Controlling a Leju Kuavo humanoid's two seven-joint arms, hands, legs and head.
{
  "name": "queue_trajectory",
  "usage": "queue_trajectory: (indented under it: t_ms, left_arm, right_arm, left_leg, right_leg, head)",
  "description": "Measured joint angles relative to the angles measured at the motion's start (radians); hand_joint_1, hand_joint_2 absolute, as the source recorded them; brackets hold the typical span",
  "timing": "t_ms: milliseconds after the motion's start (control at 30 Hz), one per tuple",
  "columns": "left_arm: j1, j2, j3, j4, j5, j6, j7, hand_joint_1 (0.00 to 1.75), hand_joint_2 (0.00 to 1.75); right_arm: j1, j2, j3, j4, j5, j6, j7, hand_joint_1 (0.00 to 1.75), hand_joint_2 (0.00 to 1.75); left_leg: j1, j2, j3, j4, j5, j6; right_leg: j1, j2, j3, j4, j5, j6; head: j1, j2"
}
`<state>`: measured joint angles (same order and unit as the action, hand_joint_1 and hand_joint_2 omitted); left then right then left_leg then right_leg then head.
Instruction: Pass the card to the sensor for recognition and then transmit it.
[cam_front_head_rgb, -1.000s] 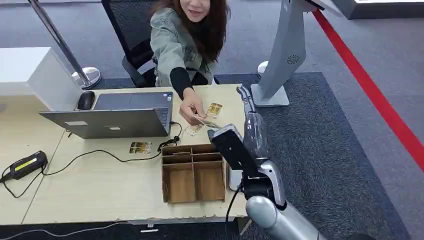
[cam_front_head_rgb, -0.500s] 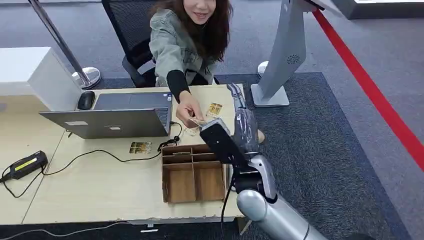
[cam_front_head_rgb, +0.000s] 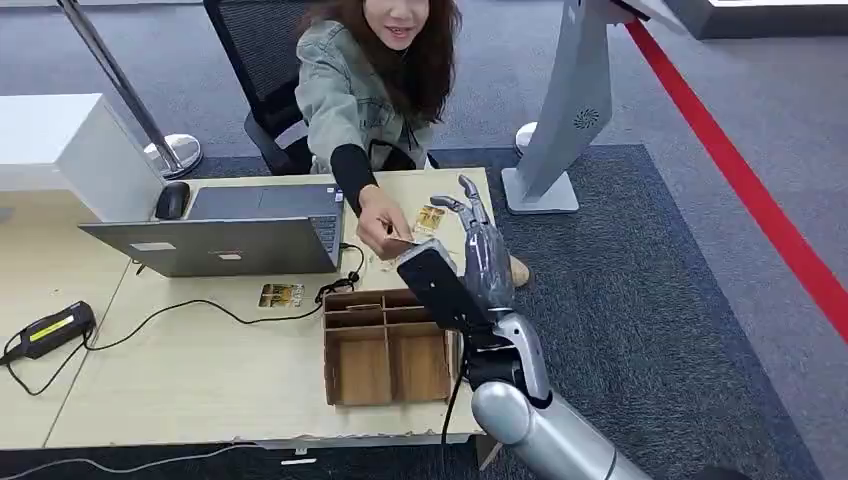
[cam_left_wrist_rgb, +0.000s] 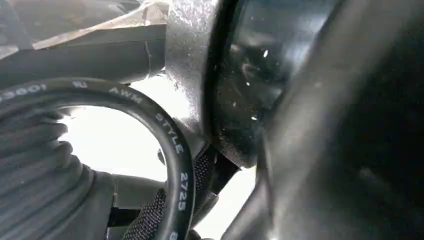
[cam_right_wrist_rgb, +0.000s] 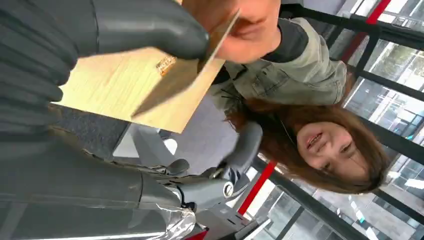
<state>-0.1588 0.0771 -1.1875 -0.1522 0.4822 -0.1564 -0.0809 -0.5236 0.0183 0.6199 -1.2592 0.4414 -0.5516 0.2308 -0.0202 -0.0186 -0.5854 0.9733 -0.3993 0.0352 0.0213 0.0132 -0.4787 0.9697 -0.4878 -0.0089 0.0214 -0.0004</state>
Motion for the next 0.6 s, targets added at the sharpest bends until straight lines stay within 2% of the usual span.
queue_trajectory:
  t_ms: [600]
  left_arm:
    - [-0.002,0.000,-0.005,0.000,0.000,0.001,0.000,0.00,1.75]
  right_arm:
    - [0.000,-0.005,0.005,0.008,-0.003,0.011,0.005,1.75,1.75]
  left_leg:
    - [0.000,0.000,0.000,0.000,0.000,0.000]
  right_leg:
    - [0.000,0.000,0.000,0.000,0.000,0.000]
  head:
    - [0.000,0.000]
